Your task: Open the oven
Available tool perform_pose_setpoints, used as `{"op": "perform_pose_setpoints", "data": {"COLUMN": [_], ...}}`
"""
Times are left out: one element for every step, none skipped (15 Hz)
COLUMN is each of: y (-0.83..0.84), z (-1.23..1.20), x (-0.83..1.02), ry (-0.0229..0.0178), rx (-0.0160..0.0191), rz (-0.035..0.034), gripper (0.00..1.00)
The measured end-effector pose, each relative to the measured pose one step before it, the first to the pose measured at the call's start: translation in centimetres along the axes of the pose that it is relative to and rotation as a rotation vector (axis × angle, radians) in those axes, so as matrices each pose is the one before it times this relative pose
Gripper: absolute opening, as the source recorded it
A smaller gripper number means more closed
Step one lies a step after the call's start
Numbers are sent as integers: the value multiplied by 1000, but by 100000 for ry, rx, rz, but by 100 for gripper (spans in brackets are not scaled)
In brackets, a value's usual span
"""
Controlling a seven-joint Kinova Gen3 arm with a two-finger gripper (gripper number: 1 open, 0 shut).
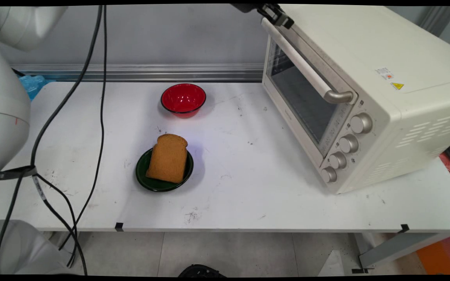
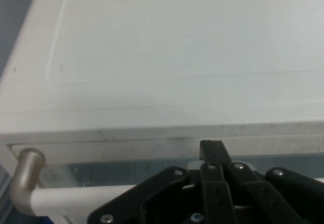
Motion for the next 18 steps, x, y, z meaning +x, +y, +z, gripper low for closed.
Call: {"op": "perform_pose_setpoints", "data": {"y": [-37, -39, -37, -38, -27, -11, -16, -20, -18, -18, -25, -13, -4, 12, 19, 23, 62, 75], "z": [403, 307, 337, 304, 248, 174, 238, 233, 306, 201, 220, 198, 144, 155, 114, 85, 93, 71], "x": [-6, -23, -35, -48, -41, -26, -34, -27, -2, 12, 13, 13, 13, 7, -29, -25, -35, -50], "ry": [-771, -641, -761, -703, -578, -380, -499, -442, -490, -275, -293, -261, -187, -234, -235, -191, -219, -230], "rx": [-179, -154, -243, -211, -174, -137, -176, -142, -198, -94, -64, -82, -84, -121, -94, -93, -175, -170], "rz": [-47, 29, 103, 148, 162, 147, 207, 252, 435, 353, 501, 469, 346, 403, 354, 253, 365, 320], "gripper": [0, 0, 0, 0, 0, 0, 0, 0, 0, 0, 0, 0, 0, 0, 0, 0, 0, 0]}}
